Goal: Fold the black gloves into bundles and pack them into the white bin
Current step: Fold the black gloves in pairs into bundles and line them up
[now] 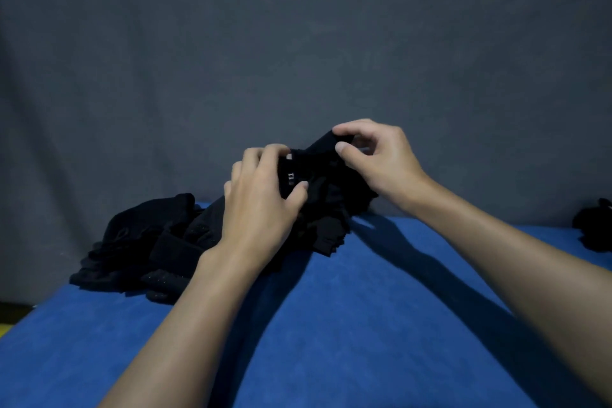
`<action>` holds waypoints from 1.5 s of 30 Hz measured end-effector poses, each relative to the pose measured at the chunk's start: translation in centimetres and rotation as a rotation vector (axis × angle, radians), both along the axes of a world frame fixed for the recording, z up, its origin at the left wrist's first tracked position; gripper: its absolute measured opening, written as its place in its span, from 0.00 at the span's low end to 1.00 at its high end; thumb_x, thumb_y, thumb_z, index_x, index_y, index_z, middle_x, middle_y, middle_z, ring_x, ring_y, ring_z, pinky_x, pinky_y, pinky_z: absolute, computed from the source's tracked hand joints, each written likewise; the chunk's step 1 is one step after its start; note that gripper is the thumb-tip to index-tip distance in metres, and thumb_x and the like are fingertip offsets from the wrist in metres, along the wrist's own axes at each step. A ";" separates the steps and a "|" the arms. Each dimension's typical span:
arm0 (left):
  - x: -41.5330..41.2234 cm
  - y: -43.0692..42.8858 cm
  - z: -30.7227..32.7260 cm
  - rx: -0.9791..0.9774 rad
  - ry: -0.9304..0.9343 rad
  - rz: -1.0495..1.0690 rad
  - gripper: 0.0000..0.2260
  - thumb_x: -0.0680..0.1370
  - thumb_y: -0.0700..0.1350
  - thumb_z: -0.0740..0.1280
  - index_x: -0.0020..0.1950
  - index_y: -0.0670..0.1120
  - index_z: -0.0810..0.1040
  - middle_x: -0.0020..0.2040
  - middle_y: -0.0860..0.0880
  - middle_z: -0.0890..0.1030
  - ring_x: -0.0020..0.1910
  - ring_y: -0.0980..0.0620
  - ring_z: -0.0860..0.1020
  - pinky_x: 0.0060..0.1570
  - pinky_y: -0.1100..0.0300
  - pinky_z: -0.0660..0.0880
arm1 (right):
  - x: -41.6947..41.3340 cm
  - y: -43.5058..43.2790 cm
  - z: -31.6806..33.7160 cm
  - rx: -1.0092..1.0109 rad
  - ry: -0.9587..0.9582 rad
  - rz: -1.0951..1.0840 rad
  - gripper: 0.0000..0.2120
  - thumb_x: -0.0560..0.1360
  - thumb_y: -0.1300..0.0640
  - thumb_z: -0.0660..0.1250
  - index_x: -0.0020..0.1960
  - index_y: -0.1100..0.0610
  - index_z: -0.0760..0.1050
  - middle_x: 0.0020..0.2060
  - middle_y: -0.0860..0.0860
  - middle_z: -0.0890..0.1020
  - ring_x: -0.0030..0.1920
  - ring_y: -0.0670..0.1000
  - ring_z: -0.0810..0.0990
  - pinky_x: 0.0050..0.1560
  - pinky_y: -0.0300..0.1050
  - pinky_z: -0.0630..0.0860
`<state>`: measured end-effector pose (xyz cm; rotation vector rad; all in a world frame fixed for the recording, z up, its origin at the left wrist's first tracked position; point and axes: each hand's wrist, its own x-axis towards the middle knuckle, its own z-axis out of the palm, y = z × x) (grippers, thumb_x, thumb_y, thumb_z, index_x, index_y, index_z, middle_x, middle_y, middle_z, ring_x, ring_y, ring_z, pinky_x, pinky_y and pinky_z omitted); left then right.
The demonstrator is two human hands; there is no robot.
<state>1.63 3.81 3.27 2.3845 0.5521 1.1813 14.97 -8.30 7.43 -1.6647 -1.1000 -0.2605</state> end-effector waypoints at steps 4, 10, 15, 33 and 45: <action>0.4 -1.5 0.0 -0.191 -0.091 -0.158 0.27 0.75 0.51 0.73 0.72 0.51 0.68 0.67 0.55 0.70 0.67 0.56 0.70 0.65 0.61 0.67 | -0.6 -3.2 0.7 0.054 0.069 -0.027 0.10 0.75 0.65 0.69 0.54 0.55 0.81 0.45 0.44 0.82 0.43 0.39 0.80 0.47 0.30 0.74; 1.0 -4.5 -0.5 -0.448 -0.036 -0.370 0.27 0.74 0.50 0.75 0.72 0.49 0.73 0.65 0.56 0.77 0.66 0.61 0.73 0.63 0.66 0.68 | -1.4 -7.9 -0.2 0.094 0.178 -0.029 0.10 0.74 0.66 0.69 0.49 0.53 0.82 0.42 0.55 0.84 0.43 0.55 0.83 0.50 0.50 0.81; 1.2 -6.2 -1.1 -0.570 -0.074 -0.509 0.03 0.75 0.39 0.74 0.47 0.42 0.82 0.36 0.51 0.84 0.34 0.58 0.80 0.37 0.66 0.75 | -1.2 -10.7 -2.0 0.054 0.245 -0.002 0.11 0.73 0.68 0.70 0.49 0.54 0.80 0.41 0.53 0.82 0.41 0.49 0.80 0.48 0.51 0.80; 0.7 -6.7 -4.7 -0.053 0.457 -0.468 0.12 0.79 0.53 0.67 0.62 0.54 0.78 0.55 0.59 0.74 0.54 0.61 0.75 0.52 0.67 0.70 | 0.1 -15.6 -7.5 -0.557 0.223 -0.040 0.06 0.78 0.50 0.66 0.51 0.50 0.79 0.43 0.47 0.84 0.44 0.43 0.81 0.50 0.40 0.76; 0.2 -7.7 -5.9 0.091 0.512 -0.403 0.18 0.81 0.59 0.60 0.69 0.57 0.70 0.54 0.59 0.74 0.58 0.57 0.69 0.65 0.53 0.63 | 0.6 -14.1 -9.7 -0.549 0.224 -0.156 0.15 0.65 0.33 0.59 0.47 0.34 0.77 0.46 0.35 0.82 0.54 0.42 0.79 0.64 0.58 0.70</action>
